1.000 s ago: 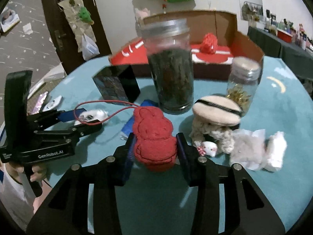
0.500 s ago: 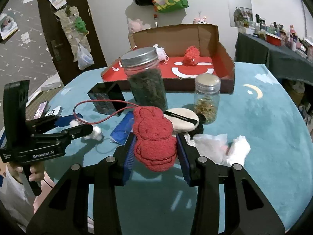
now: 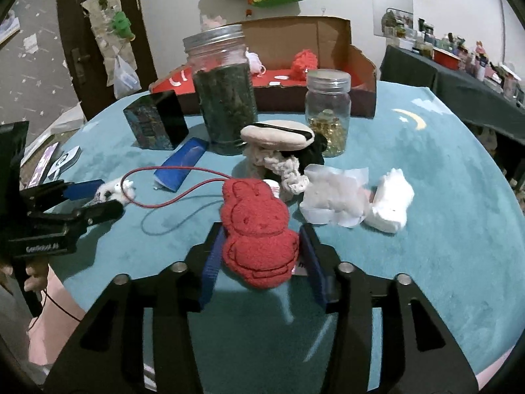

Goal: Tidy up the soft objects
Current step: 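Lift the bunny hair tie and red knitted pad and carry both toward the box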

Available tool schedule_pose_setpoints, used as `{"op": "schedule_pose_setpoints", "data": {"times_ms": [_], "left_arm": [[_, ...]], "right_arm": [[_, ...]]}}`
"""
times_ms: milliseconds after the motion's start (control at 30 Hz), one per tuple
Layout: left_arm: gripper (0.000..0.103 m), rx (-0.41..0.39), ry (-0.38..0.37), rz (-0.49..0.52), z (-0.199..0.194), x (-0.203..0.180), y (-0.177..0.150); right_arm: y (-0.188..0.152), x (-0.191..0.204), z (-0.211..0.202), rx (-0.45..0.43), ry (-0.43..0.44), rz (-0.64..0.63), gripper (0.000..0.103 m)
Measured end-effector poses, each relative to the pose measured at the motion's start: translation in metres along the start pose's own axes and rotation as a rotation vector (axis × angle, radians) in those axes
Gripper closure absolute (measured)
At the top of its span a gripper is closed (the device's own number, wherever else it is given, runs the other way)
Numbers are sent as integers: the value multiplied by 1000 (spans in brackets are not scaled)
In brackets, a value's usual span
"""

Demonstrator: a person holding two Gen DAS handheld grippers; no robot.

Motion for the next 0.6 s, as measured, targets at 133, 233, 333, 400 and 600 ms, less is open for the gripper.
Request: {"op": "schedule_pose_setpoints", "data": {"times_ms": [133, 233, 333, 400, 600], "left_arm": [[28, -11, 6, -2, 2, 0, 1], [44, -31, 3, 16, 5, -2, 3], [45, -42, 0, 21, 3, -3, 5], [45, -58, -14, 17, -1, -5, 9], [45, -125, -51, 37, -13, -17, 33]], "right_arm": [[3, -5, 0, -13, -1, 23, 39], [3, -4, 4, -9, 14, 28, 39], [1, 2, 8, -10, 28, 7, 43], [-1, 8, 9, -14, 50, -10, 67], [12, 21, -11, -100, 53, -63, 68]]}}
Point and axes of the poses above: each gripper's, at about its wrist camera, not at the fingertips, and z roughly the way its jaws point, x to its left, y to its top, the point moved 7 cm from there along z, roughly the way its jaws point, and after that the axes turned 8 degrees about -y, right-handed, at the moved point
